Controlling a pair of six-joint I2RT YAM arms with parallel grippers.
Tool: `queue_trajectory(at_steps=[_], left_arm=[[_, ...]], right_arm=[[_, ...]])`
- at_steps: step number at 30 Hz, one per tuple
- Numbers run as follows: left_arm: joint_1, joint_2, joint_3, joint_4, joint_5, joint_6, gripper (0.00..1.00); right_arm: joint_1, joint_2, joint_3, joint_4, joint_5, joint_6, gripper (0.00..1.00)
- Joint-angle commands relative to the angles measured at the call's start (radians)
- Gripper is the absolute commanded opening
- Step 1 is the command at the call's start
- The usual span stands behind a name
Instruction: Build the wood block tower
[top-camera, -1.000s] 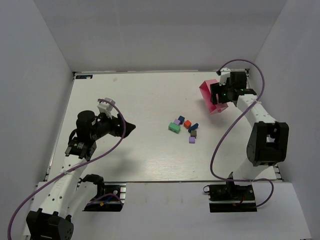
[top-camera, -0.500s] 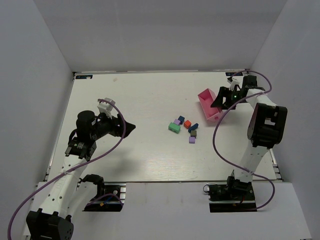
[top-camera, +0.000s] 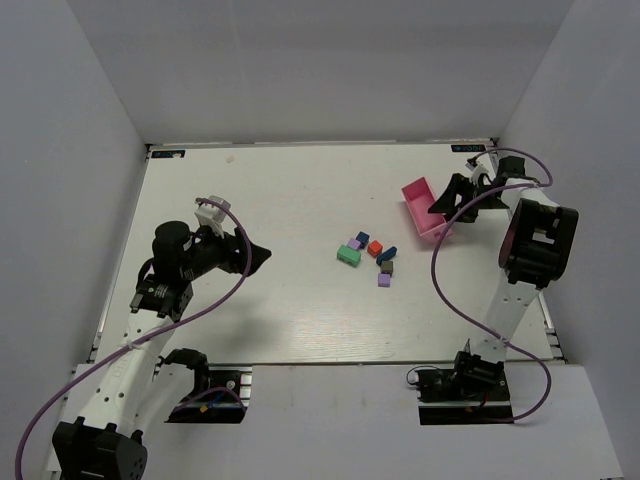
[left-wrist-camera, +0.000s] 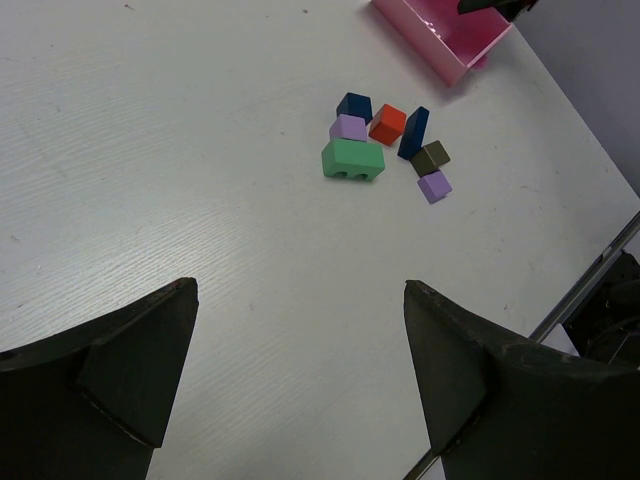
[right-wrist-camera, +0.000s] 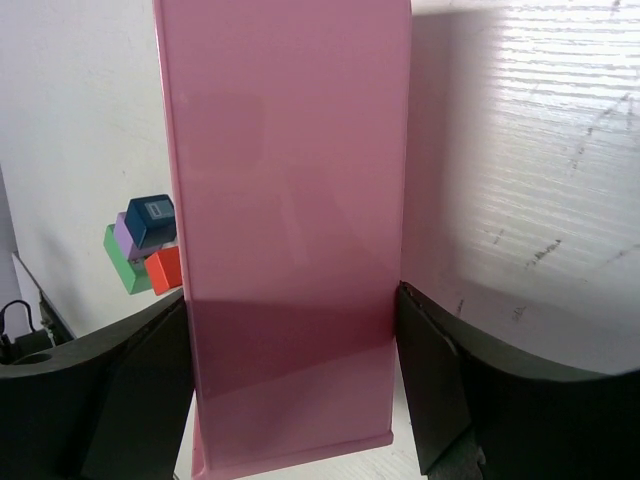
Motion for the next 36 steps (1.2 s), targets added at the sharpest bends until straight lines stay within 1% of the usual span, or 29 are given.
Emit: queue_trajectory(at_steps=[1, 3, 4, 7, 14, 17, 18, 21, 22, 24, 25, 27, 28, 30, 31, 32, 34, 35, 36], left_arm=[[-0.002, -0.007, 0.022, 0.018, 0.014, 0.010, 0.94], [-0.002, -0.007, 0.022, 0.018, 0.014, 0.010, 0.94], [-0.002, -0.007, 0.022, 0.018, 0.014, 0.010, 0.94], [-0.002, 0.002, 0.022, 0.018, 0.014, 0.010, 0.94], [-0.002, 0.002, 0.022, 0.018, 0.014, 0.010, 0.94], [-0.002, 0.002, 0.022, 0.018, 0.014, 0.010, 0.94], [-0.002, 0.002, 0.022, 0.018, 0.014, 0.010, 0.94], [-0.002, 0.002, 0.022, 0.018, 0.014, 0.010, 0.94], [-0.002, 0.002, 0.022, 0.018, 0.014, 0.010, 0.94], [-0.002, 0.015, 0.022, 0.018, 0.014, 0.010, 0.94], [-0.002, 0.024, 0.022, 0.018, 0.014, 0.010, 0.94], [-0.002, 0.035, 0.022, 0.018, 0.014, 0.010, 0.94], [-0.002, 0.048, 0.031, 0.018, 0.014, 0.010, 0.93], [-0.011, 0.073, 0.031, 0.018, 0.005, 0.001, 0.91], [-0.011, 0.082, 0.043, 0.018, -0.004, 0.001, 0.90], [-0.011, 0.105, 0.056, 0.006, -0.004, 0.001, 0.87], [-0.011, 0.133, 0.080, -0.005, -0.017, 0.001, 0.84], [-0.023, 0.149, 0.091, -0.005, -0.017, 0.001, 0.80], [-0.023, 0.168, 0.117, -0.018, -0.029, 0.001, 0.78]], right_arm=[[-0.018, 0.015, 0.037, -0.013, -0.006, -0.020, 0.71], [-0.023, 0.021, 0.038, -0.013, -0.006, -0.027, 0.76], [-0.024, 0.021, 0.040, -0.015, -0.003, -0.031, 0.83], [-0.029, 0.015, 0.041, -0.018, 0.004, -0.040, 0.90], [-0.034, 0.018, 0.046, -0.039, 0.006, -0.058, 0.90], [-0.035, -0.014, 0.041, -0.039, 0.046, -0.077, 0.90], [-0.034, -0.027, 0.032, -0.022, 0.081, -0.080, 0.90], [-0.031, -0.108, -0.011, 0.033, 0.171, -0.098, 0.90], [-0.029, -0.163, -0.016, 0.039, 0.208, -0.103, 0.90], [-0.026, -0.192, -0.035, 0.057, 0.242, -0.129, 0.90], [-0.025, -0.244, -0.042, 0.057, 0.279, -0.135, 0.90], [-0.018, -0.280, -0.058, 0.070, 0.300, -0.167, 0.90], [-0.020, -0.331, -0.071, 0.076, 0.314, -0.176, 0.90], [-0.015, -0.378, -0.092, 0.080, 0.351, -0.208, 0.90], [-0.012, -0.393, -0.098, 0.080, 0.363, -0.224, 0.90], [-0.009, -0.442, -0.106, 0.080, 0.377, -0.239, 0.90], [0.003, -0.491, -0.169, 0.116, 0.405, -0.260, 0.90], [0.014, -0.574, -0.195, 0.131, 0.423, -0.271, 0.88], [0.021, -0.600, -0.262, 0.168, 0.431, -0.294, 0.85]])
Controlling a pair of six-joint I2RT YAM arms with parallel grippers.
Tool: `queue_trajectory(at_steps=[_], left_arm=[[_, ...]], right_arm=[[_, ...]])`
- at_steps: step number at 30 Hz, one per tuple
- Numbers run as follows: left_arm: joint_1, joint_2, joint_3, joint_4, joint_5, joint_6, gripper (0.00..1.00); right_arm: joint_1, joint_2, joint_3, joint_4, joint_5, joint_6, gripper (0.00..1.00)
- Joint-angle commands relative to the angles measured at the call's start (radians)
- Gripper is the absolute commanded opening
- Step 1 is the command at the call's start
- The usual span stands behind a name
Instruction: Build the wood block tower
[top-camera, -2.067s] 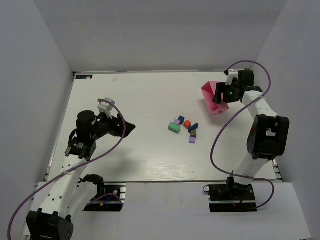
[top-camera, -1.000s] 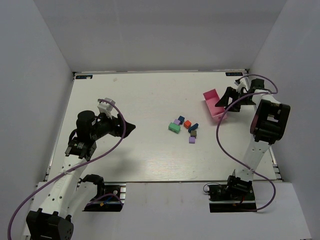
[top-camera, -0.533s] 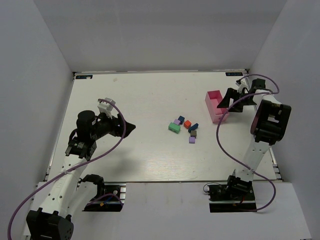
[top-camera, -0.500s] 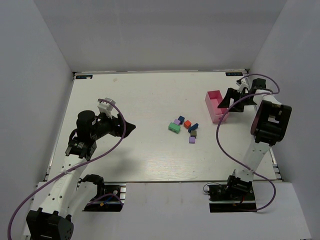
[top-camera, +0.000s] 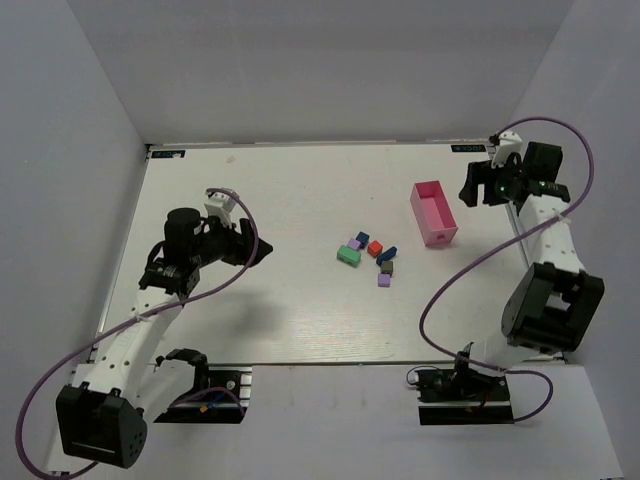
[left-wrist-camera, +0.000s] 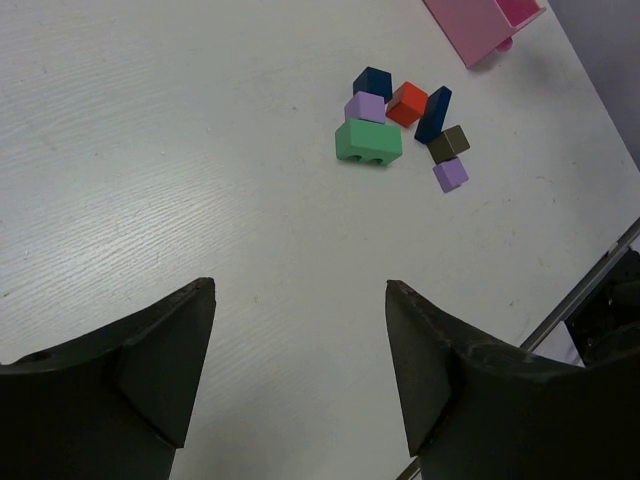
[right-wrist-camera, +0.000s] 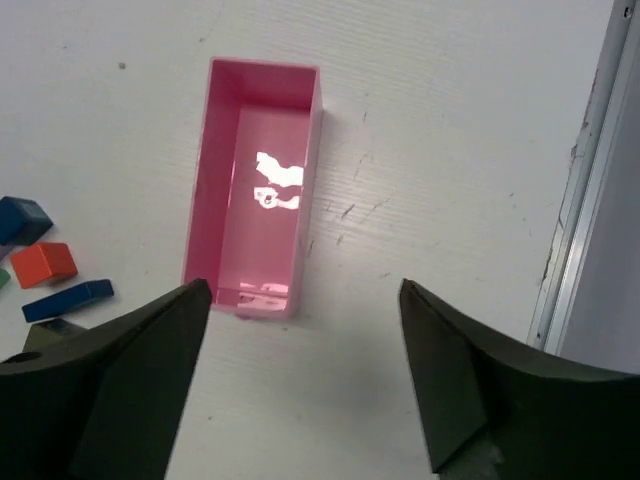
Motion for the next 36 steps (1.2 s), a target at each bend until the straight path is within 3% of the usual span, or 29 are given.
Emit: queue_trajectory(at_steps=[1, 3, 6, 7, 12, 14, 16, 20, 21, 23, 30, 36], left_arm=[[-0.035, 0.063, 0.090, -0.025, -0.017, 0.004, 0.78], [-0.059, 0.105, 0.134, -0.025, -0.029, 0.004, 0.69], [-0.130, 0.190, 0.199, -0.049, -0.066, -0.007, 0.53], [-0.151, 0.213, 0.214, -0.060, -0.089, -0.007, 0.49], [-0.323, 0.412, 0.335, -0.129, -0.189, 0.015, 0.24], [-0.392, 0.474, 0.403, -0.179, -0.226, 0.055, 0.19], [-0.435, 0.557, 0.450, -0.212, -0.286, 0.085, 0.19], [-0.510, 0.678, 0.584, -0.279, -0.362, 0.203, 0.46], [-0.520, 0.698, 0.598, -0.279, -0.362, 0.223, 0.50], [-0.532, 0.729, 0.624, -0.279, -0.362, 0.260, 0.57], [-0.561, 0.813, 0.655, -0.180, -0.378, 0.447, 0.60], [-0.570, 1.016, 0.843, -0.262, -0.378, 0.429, 0.68]], right_arm=[[0.035, -0.120, -0.111, 0.065, 0.059, -0.083, 0.79], [0.059, -0.217, -0.166, 0.071, 0.024, -0.125, 0.66], [0.095, -0.311, -0.229, 0.036, -0.077, -0.157, 0.40], [0.114, -0.346, -0.254, 0.004, -0.100, -0.174, 0.25], [0.190, -0.435, -0.294, -0.079, -0.295, -0.235, 0.00], [0.223, -0.449, -0.321, -0.100, -0.323, -0.266, 0.00], [0.245, -0.476, -0.346, -0.091, -0.328, -0.274, 0.06], [0.305, -0.486, -0.407, -0.044, -0.303, -0.242, 0.33], [0.317, -0.487, -0.415, -0.036, -0.302, -0.231, 0.35], [0.331, -0.492, -0.430, -0.015, -0.285, -0.199, 0.37], [0.340, -0.519, -0.444, 0.002, -0.246, -0.209, 0.40], [0.340, -0.544, -0.459, 0.002, -0.246, -0.211, 0.39]])
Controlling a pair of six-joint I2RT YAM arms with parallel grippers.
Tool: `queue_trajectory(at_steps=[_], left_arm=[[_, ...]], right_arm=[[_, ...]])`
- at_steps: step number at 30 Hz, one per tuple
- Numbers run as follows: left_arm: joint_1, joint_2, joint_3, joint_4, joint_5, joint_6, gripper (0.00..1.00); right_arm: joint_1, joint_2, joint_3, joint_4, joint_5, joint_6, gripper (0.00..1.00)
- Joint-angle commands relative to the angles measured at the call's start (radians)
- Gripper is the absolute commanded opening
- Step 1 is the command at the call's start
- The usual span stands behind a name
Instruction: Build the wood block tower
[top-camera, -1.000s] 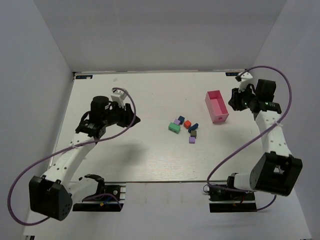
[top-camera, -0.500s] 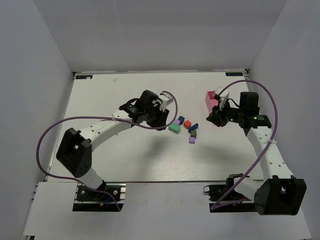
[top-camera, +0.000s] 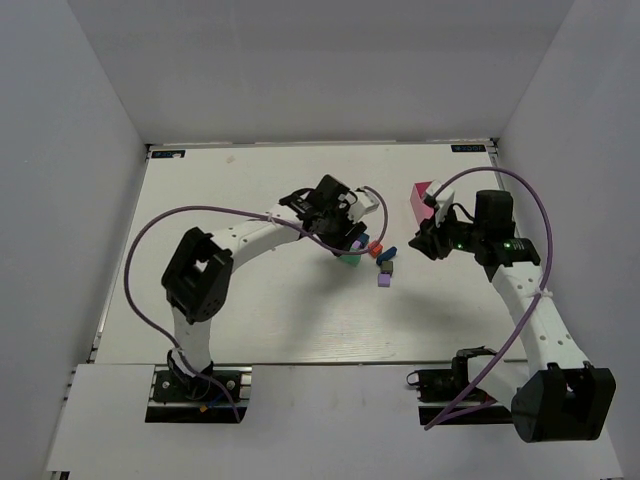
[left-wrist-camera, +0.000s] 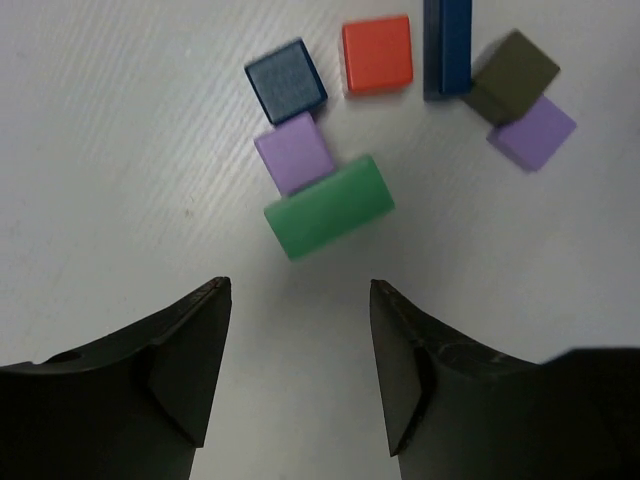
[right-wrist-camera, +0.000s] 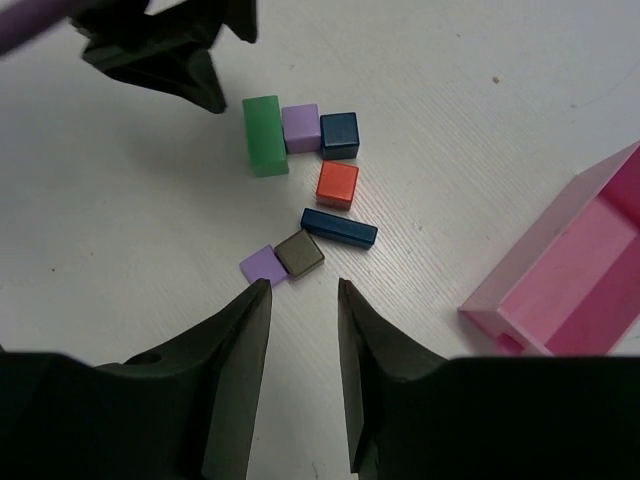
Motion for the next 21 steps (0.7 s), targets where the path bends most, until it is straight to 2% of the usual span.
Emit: queue_trajectory(at_steps=[1, 5, 8, 13, 21], left_arm=[[-0.010, 0.078, 0.116, -0.033, -0.007, 0.013, 0.68], [-0.010, 0.146, 0.170, -0.024, 0.002, 0.013, 0.67], [-0.010, 0.176, 0.207, -0.065, 0.043, 0.081, 0.66], [-0.010, 0.195, 0.230, -0.115, 0.108, 0.171, 0.74], [-0.010, 0.226, 0.261, -0.164, 0.220, 0.236, 0.75]], right_arm=[[0.005, -0.026, -0.015, 0.027, -0.003, 0.002, 0.39], [0.005, -0.059, -0.028, 0.036, -0.005, 0.004, 0.39], [-0.001, -0.076, -0.034, 0.028, -0.012, 0.002, 0.39], [0.003, -0.081, -0.040, 0.030, -0.019, -0.001, 0.39], [0.002, -0.078, -0.040, 0.028, -0.017, -0.004, 0.39]])
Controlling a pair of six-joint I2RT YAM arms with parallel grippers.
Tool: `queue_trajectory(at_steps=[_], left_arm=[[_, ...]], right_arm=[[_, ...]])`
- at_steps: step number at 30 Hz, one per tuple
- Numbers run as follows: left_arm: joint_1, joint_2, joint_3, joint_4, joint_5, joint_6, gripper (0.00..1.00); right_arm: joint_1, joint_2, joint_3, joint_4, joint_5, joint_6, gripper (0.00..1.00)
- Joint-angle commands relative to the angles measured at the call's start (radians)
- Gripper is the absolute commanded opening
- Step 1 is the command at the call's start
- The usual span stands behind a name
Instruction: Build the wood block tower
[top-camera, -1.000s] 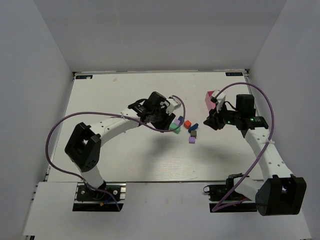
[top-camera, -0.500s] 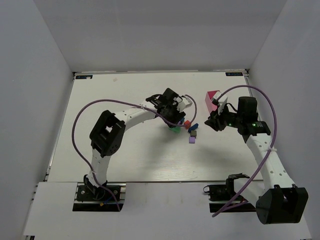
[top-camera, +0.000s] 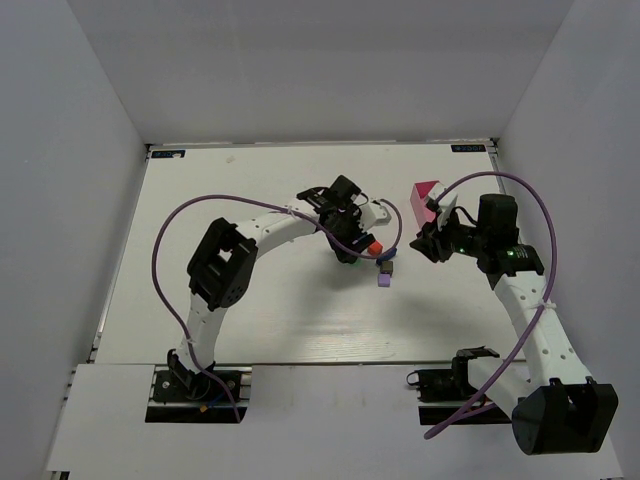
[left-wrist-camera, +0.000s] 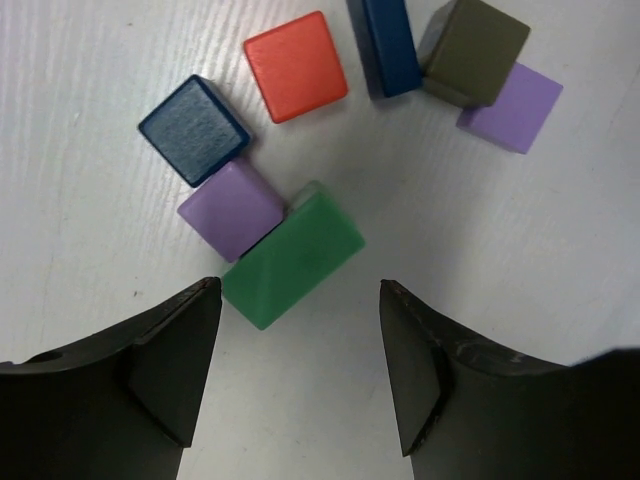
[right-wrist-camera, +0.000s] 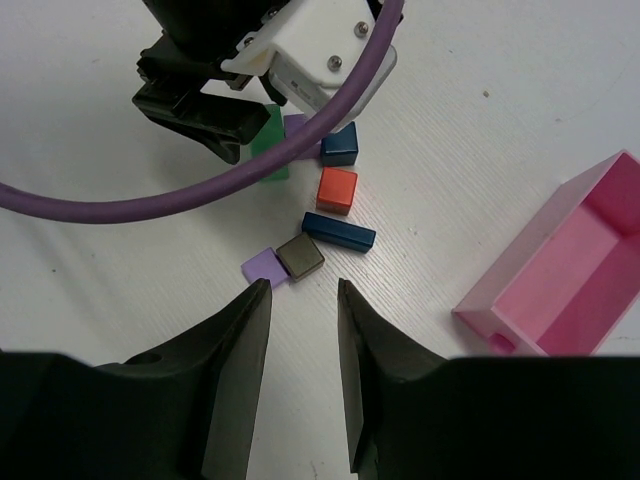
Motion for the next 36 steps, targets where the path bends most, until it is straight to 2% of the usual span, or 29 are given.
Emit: queue_trajectory(at_steps=[1, 5, 19, 23, 26, 36], left_arm=[[-0.005, -0.008, 0.037, -0.053, 0.093, 0.061, 0.75], [-0.005, 0.014, 0.055, -0.087, 0.122, 0.084, 0.77], [-0.015, 0.032, 0.046, -0.078, 0.001, 0.084, 0.80], [-0.024, -0.028, 0.024, -0.036, 0.012, 0.084, 0.80], [-0.024, -0.049, 0.014, -0.026, 0.012, 0.093, 0.84], [-0.024, -0.046, -0.017, -0.003, -0.059, 0.102, 0.86]], right_arm=[[0.001, -0.001, -0.014, 0.024, -0.012, -0.006, 0.39], [-0.002, -0.004, -0.014, 0.021, -0.015, -0.003, 0.39], [-0.001, 0.001, -0.011, 0.017, -0.020, -0.004, 0.39], [-0.001, 0.004, -0.014, 0.015, -0.020, -0.006, 0.39], [-0.001, 0.002, -0.011, 0.015, -0.021, -0.006, 0.39], [-0.002, 0.007, -0.011, 0.012, -0.026, -0.008, 0.39]])
